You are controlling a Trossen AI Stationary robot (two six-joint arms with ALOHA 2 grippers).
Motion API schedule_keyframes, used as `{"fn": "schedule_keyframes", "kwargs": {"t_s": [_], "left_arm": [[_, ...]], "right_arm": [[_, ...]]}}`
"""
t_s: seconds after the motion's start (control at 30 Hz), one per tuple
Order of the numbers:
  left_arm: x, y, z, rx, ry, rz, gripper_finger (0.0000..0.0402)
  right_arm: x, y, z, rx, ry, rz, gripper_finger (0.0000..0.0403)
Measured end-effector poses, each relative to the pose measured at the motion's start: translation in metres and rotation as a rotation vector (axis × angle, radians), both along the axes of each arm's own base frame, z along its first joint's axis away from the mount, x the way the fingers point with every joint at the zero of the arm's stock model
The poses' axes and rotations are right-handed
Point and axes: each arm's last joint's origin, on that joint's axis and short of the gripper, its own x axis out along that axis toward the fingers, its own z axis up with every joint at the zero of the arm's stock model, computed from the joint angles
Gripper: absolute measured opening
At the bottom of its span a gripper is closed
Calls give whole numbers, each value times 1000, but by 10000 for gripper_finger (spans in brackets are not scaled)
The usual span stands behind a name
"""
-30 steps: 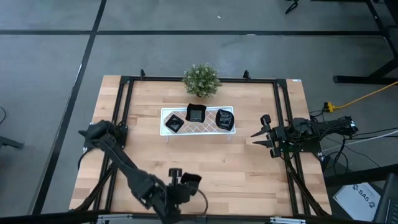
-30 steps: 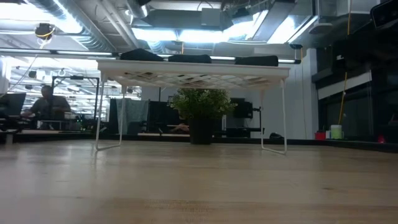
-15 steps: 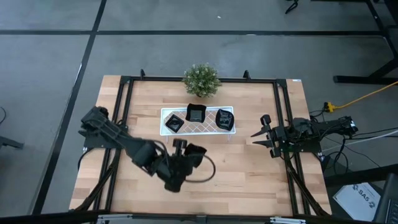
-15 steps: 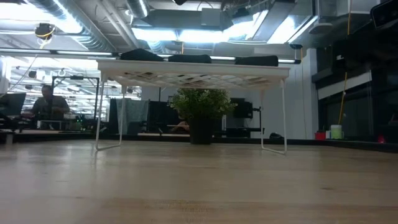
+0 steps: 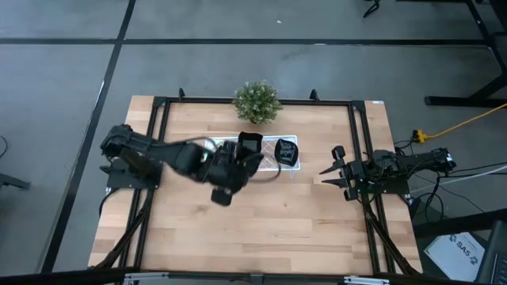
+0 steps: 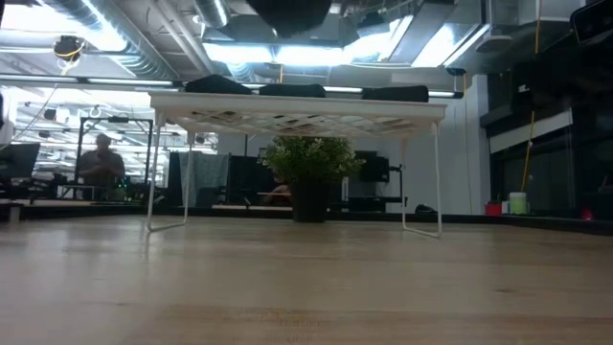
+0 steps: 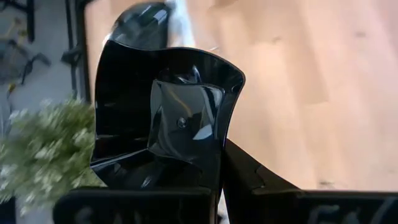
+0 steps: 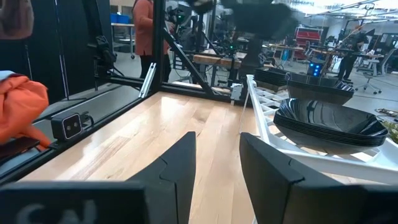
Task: Pick & Place Mini shaped plates
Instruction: Stack the black distorted square plate on top of the black distorted square plate on the shelf
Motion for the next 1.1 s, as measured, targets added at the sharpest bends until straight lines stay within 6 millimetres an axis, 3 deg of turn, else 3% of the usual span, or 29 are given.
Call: {"fn": "schedule_keyframes", "kwargs": {"t_s": [0.3, 0.53, 0.73, 1.1], "left_arm": [[17, 71, -5, -51, 43, 164, 2], [30, 111, -22, -138, 80, 265, 2], [40, 124, -37, -233, 123, 294, 3], [42, 123, -39, -255, 101, 374, 15]], "right_arm": [[0, 0, 0, 0, 0, 0, 124], [0, 0, 0, 0, 0, 0, 124], [0, 0, 0, 0, 0, 0, 124], [0, 0, 0, 0, 0, 0, 124]]}}
